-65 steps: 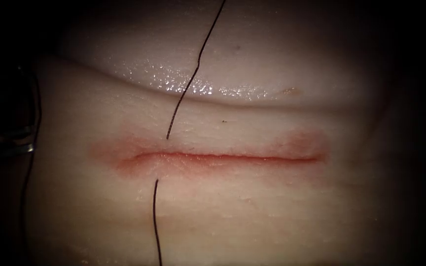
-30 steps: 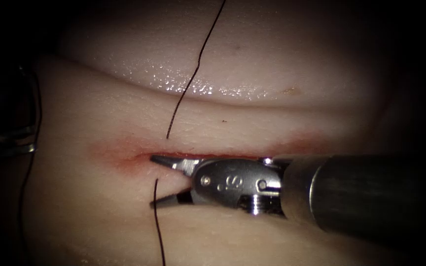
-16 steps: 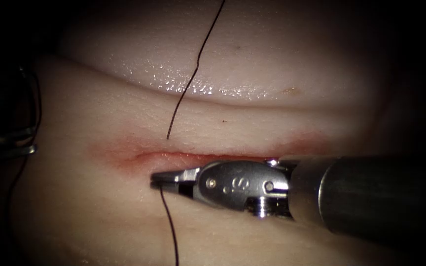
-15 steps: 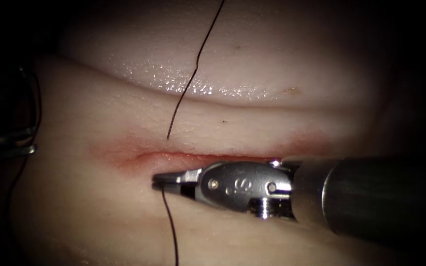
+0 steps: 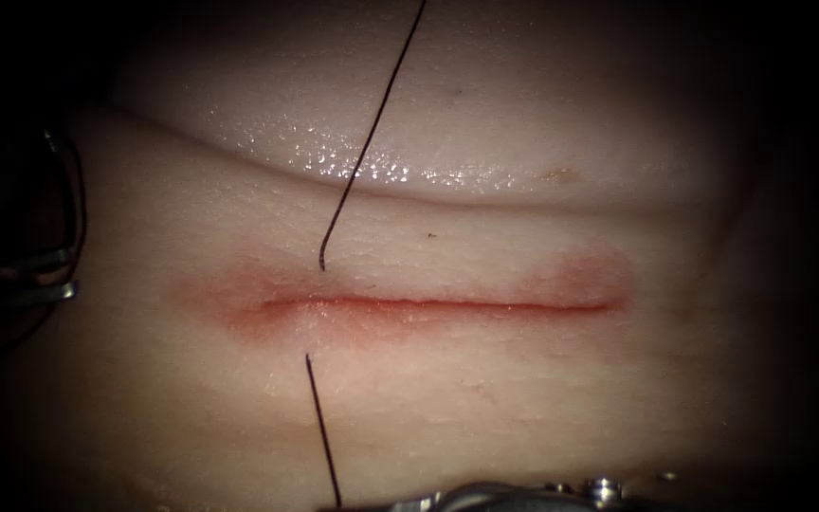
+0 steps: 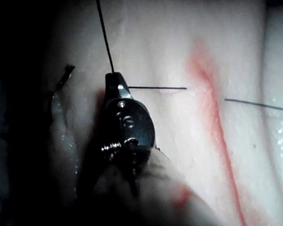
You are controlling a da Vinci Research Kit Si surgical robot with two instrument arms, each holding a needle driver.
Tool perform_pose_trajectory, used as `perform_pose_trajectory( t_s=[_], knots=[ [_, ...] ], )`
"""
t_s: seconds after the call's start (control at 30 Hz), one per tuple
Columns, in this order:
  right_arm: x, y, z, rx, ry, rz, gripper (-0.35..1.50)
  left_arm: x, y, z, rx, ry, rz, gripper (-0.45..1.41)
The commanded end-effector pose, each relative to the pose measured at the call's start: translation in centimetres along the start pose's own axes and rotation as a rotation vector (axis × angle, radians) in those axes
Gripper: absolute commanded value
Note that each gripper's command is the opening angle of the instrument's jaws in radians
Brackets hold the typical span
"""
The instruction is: Wound Closure
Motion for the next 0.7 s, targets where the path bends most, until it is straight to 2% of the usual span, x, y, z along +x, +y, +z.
perform_pose_trajectory(
  t_s=[0.03, 0.23, 0.43, 0.47, 0.5, 0.57, 0.6, 0.7],
  knots=[
    [0.13, -0.21, 0.09, 0.016, 0.004, -0.012, -0.35, -0.07, 0.04, 0.05, -0.003, 0.001, -0.001, -0.45],
    [0.46, -0.58, 0.12, 0.062, -0.006, -0.051, -0.35, -0.07, 0.04, 0.06, -0.003, 0.001, -0.001, -0.45],
    [0.6, -0.65, 0.16, 0.089, -0.003, -0.059, -0.35, -0.07, 0.04, 0.06, -0.006, 0.0, -0.001, -0.45],
    [0.6, -0.62, 0.16, 0.088, -0.003, -0.055, -0.25, -0.07, 0.05, 0.05, -0.006, 0.0, -0.001, -0.45],
    [0.59, -0.55, 0.14, 0.086, -0.004, -0.047, 0.32, -0.07, 0.05, 0.05, -0.006, 0.0, 0.0, -0.45],
    [0.57, -0.42, 0.11, 0.069, 0.014, -0.028, 1.03, -0.07, 0.05, 0.05, -0.009, 0.002, 0.0, -0.45],
    [0.54, -0.32, 0.08, 0.053, 0.029, -0.015, 1.23, -0.07, 0.05, 0.05, -0.009, 0.002, 0.0, -0.45],
    [0.45, -0.08, -0.01, 0.012, 0.047, 0.009, 1.35, -0.07, 0.05, 0.05, -0.011, 0.004, 0.0, -0.45]
  ],
)
